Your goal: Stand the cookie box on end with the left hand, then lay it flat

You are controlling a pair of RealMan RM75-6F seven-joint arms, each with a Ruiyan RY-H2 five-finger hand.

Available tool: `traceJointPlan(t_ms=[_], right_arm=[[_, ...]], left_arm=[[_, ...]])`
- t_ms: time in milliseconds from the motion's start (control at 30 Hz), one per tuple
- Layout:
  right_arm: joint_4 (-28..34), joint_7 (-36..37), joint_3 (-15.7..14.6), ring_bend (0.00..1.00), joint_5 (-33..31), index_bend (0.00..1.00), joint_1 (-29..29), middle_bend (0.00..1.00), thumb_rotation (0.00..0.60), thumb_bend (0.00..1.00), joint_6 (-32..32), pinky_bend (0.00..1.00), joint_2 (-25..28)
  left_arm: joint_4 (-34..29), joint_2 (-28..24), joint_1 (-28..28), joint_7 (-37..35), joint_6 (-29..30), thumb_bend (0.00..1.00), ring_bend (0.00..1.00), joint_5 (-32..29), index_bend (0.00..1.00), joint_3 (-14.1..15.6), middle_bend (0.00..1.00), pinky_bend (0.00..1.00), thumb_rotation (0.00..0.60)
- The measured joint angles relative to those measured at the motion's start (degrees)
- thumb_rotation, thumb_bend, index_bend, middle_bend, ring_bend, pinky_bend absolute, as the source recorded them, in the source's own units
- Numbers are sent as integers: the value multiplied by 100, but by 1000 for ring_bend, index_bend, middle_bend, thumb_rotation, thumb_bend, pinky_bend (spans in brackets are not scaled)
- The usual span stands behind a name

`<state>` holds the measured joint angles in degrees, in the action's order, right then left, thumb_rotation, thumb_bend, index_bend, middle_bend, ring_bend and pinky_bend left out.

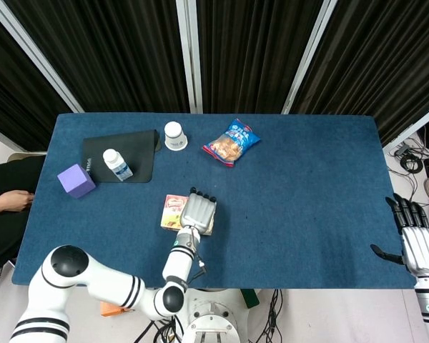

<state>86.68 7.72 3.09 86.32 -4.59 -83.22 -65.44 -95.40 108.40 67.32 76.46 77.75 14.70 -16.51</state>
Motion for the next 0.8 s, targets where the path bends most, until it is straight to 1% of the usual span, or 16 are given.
traceJointPlan(t_ms=[133, 233, 300, 433, 467, 533, 567, 667, 800], right_arm=[[18, -13, 7, 0, 3, 0, -10, 0, 600, 234, 2, 0, 5], [32, -19, 9, 0, -16, 0, -1, 0, 600, 233, -3, 0, 18], [40, -27, 10, 0, -23, 0, 4, 0, 600, 234, -6, 0, 23], [58, -36, 10, 0, -47, 0, 19, 0, 600, 234, -13, 0, 37], [62, -40, 10, 0, -52, 0, 22, 0, 600, 234, -13, 0, 42], [80, -63, 12, 0, -67, 0, 25, 0, 600, 234, -10, 0, 56], [91, -73, 13, 0, -72, 0, 26, 0, 600, 234, -8, 0, 62], [137, -118, 22, 0, -86, 0, 23, 0, 600, 234, -2, 0, 84], [196, -185, 32, 0, -102, 0, 9, 0, 600, 233, 19, 0, 100]], left_arm=[[-322, -333, -237, -779, -275, 90, 273, 352, 347, -167, 384, 203, 600], [-489, -525, -462, -1597, -533, 86, 272, 654, 346, -348, 382, 199, 600], [-535, -617, -635, -2299, -777, 86, 269, 903, 347, -478, 381, 189, 600], [-445, -673, -958, -3806, -1268, 83, 253, 1458, 347, -689, 371, 136, 600], [-369, -662, -1054, -4291, -1413, 81, 246, 1661, 347, -743, 365, 125, 600], [-206, -620, -1192, -5010, -1618, 80, 233, 2001, 346, -805, 355, 114, 600], [-69, -579, -1280, -5473, -1745, 79, 225, 2243, 347, -838, 348, 106, 600], [344, -438, -1475, -6540, -2020, 76, 214, 2877, 346, -892, 345, 95, 600], [1030, -176, -1659, -7602, -2196, 58, 204, 3811, 343, -879, 344, 89, 600]])
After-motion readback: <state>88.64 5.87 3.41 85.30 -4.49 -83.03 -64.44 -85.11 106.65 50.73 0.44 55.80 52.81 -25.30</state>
